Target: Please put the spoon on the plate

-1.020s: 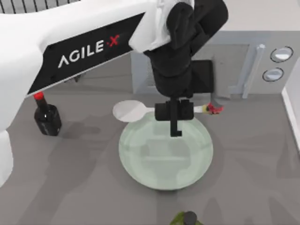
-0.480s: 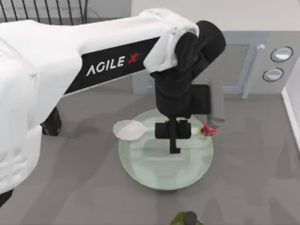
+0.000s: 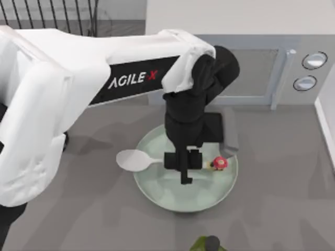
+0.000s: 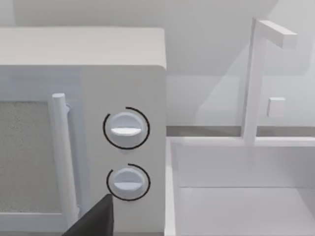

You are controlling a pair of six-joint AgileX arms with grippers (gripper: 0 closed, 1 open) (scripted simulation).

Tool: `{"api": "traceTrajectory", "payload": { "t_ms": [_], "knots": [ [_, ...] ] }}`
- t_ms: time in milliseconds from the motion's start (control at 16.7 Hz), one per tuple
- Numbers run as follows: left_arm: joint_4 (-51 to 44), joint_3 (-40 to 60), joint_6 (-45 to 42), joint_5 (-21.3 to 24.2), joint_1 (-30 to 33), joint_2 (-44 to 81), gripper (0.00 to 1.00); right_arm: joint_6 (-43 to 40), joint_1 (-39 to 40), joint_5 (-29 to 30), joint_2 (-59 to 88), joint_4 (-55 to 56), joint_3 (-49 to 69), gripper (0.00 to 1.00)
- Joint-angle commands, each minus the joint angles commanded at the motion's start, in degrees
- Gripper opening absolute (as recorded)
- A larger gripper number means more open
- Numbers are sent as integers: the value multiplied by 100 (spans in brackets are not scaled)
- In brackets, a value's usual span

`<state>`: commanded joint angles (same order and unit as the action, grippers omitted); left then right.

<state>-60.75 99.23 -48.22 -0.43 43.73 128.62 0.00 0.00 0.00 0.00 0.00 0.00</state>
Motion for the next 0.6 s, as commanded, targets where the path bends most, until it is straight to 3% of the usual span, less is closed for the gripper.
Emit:
{"api": "traceTrajectory", "payload": {
  "t_ms": [60, 600],
  "knots": [
    [0, 0, 0, 0, 0, 0, 0, 0, 0, 0, 0, 0, 0, 100],
    [0, 0, 0, 0, 0, 0, 68, 0, 0, 0, 0, 0, 0, 100]
  ]
}}
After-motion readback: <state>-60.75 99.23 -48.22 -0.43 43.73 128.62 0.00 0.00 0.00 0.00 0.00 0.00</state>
